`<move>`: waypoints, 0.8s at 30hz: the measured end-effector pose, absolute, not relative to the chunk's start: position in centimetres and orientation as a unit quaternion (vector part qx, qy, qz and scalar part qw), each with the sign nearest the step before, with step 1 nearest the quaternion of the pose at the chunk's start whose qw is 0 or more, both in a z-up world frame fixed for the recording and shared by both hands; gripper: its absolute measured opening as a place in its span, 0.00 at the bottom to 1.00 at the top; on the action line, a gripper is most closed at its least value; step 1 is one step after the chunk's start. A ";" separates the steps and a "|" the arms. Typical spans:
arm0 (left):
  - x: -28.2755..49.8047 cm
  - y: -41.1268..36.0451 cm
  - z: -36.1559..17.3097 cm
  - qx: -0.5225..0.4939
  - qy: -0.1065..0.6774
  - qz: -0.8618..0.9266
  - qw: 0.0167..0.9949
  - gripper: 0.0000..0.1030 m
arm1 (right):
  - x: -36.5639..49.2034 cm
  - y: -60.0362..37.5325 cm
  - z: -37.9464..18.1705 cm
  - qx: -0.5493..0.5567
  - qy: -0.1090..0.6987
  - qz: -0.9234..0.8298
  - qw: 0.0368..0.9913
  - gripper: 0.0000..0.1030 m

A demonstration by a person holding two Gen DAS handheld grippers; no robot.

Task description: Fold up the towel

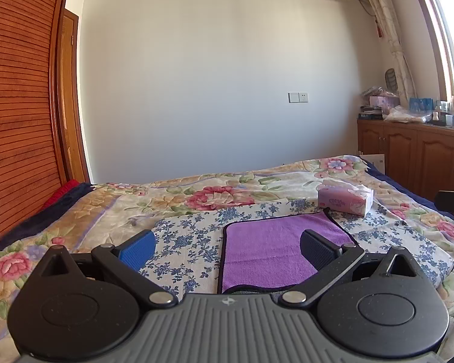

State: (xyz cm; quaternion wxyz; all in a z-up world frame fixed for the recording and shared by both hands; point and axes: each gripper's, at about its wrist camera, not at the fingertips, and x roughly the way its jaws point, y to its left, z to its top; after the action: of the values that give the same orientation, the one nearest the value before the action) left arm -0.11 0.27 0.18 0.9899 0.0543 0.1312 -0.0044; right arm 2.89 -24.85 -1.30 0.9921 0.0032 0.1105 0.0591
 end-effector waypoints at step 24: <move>-0.1 0.2 0.1 0.053 0.132 -0.004 0.990 1.00 | 2.8 -25.0 -1.3 0.003 0.110 0.059 0.992 1.00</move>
State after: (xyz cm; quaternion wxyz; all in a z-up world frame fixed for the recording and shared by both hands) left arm -0.10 0.22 0.08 0.9899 0.0532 0.1316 -0.0037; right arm 2.83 -24.96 -1.26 0.9921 0.0030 0.1102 0.0594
